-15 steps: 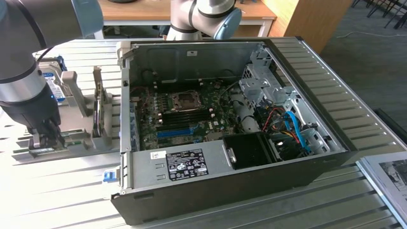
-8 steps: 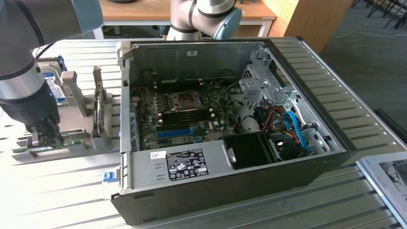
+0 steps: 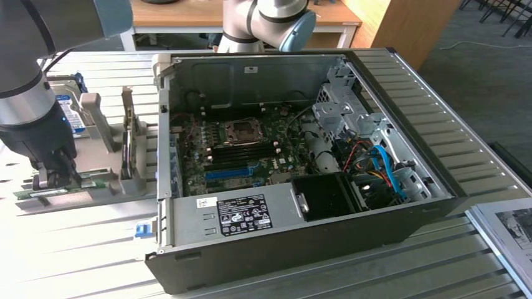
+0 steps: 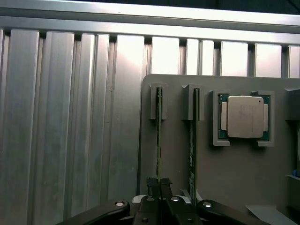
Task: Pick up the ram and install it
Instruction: 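Pick up the ram and move it above insertion slot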
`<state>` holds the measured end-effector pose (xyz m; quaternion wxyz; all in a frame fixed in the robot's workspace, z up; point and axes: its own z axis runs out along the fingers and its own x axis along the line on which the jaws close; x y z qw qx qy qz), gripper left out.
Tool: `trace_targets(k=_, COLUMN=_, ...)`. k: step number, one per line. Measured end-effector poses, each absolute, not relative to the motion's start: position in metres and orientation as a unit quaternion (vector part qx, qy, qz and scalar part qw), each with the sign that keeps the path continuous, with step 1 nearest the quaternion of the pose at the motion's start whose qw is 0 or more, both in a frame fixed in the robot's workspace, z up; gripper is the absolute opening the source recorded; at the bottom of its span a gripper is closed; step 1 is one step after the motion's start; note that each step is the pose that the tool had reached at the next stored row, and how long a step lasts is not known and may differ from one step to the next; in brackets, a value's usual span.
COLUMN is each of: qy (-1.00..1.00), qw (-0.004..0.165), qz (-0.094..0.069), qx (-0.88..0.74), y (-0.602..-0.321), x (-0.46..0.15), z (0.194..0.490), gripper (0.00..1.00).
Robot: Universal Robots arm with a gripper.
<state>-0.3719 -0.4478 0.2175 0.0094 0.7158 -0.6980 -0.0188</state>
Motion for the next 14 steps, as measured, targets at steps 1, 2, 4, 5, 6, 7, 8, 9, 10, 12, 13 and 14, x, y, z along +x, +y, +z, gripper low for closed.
trace_targets(k=1, qy=-0.698, qw=0.009, qz=-0.019, qx=0.716, y=-0.448, x=-0.372, z=0.219, gripper=0.12)
trace_targets(k=2, qy=-0.698, qw=0.009, qz=-0.019, qx=0.716, y=-0.448, x=-0.372, z=0.22, gripper=0.12)
trace_targets(k=4, qy=-0.698, qw=0.009, qz=-0.019, qx=0.716, y=-0.448, x=-0.372, z=0.222, gripper=0.12)
trace_targets(k=5, qy=-0.698, qw=0.009, qz=-0.019, qx=0.716, y=-0.448, x=-0.372, z=0.223, gripper=0.12)
trace_targets(k=6, qy=-0.698, qw=0.009, qz=-0.019, qx=0.716, y=-0.448, x=-0.372, z=0.224, gripper=0.12)
trace_targets(k=7, qy=-0.698, qw=0.009, qz=-0.019, qx=0.716, y=-0.448, x=-0.372, z=0.226, gripper=0.12)
trace_targets(k=8, qy=-0.698, qw=0.009, qz=-0.019, qx=0.716, y=-0.448, x=-0.372, z=0.227, gripper=0.12)
trace_targets(k=9, qy=-0.698, qw=0.009, qz=-0.019, qx=0.716, y=-0.448, x=-0.372, z=0.228, gripper=0.12)
trace_targets(k=10, qy=-0.698, qw=0.009, qz=-0.019, qx=0.716, y=-0.448, x=-0.372, z=0.23, gripper=0.12)
trace_targets(k=12, qy=-0.698, qw=0.009, qz=-0.019, qx=0.716, y=-0.448, x=-0.372, z=0.233, gripper=0.12)
trace_targets(k=13, qy=-0.698, qw=0.009, qz=-0.019, qx=0.716, y=-0.448, x=-0.372, z=0.234, gripper=0.12)
trace_targets(k=14, qy=-0.698, qw=0.009, qz=-0.019, qx=0.716, y=-0.448, x=-0.372, z=0.236, gripper=0.12)
